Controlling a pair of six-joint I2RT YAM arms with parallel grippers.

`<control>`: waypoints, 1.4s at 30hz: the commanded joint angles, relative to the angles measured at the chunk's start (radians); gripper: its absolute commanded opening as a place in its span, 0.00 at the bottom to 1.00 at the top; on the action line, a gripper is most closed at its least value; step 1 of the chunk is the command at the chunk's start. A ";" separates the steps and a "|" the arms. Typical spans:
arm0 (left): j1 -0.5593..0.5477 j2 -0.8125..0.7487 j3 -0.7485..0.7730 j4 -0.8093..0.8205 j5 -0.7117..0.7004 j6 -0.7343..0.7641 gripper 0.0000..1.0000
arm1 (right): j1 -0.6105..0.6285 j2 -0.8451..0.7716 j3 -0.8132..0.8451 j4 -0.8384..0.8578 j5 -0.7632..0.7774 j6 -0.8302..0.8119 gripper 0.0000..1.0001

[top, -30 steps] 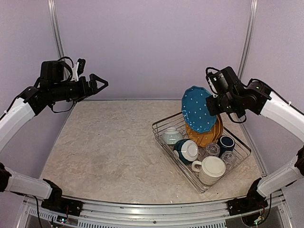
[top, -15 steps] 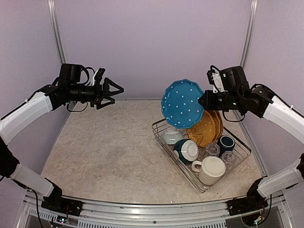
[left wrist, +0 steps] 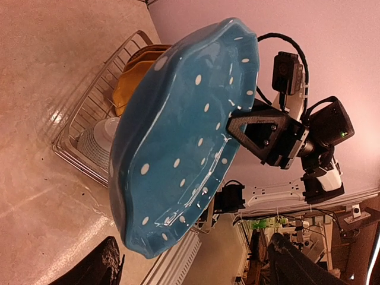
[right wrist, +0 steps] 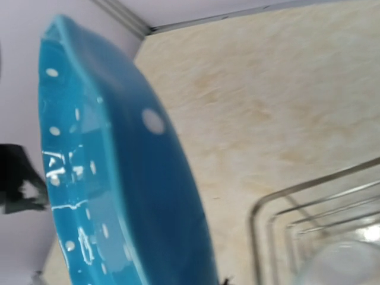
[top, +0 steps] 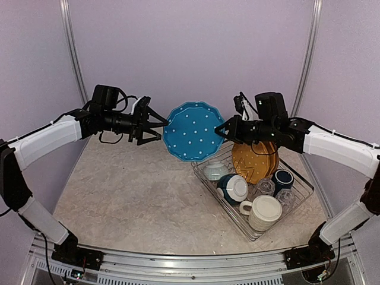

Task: Unload the mixed dishes from the dish rack
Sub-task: Pass from the right arm to the left, then place the plate at the center of the board.

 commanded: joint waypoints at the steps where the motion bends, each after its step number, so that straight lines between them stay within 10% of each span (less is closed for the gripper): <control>1: -0.008 0.024 0.015 -0.008 -0.011 0.001 0.80 | 0.009 -0.008 -0.015 0.312 -0.125 0.115 0.00; 26: -0.015 -0.009 -0.022 0.031 -0.053 -0.014 0.00 | 0.028 0.042 -0.113 0.487 -0.193 0.206 0.00; 34: 0.016 -0.018 0.008 -0.067 -0.158 0.008 0.00 | -0.006 -0.034 -0.123 0.209 -0.013 0.009 0.93; 42: 0.161 -0.104 -0.177 -0.042 -0.148 -0.080 0.00 | -0.025 -0.119 -0.081 -0.132 0.190 -0.255 1.00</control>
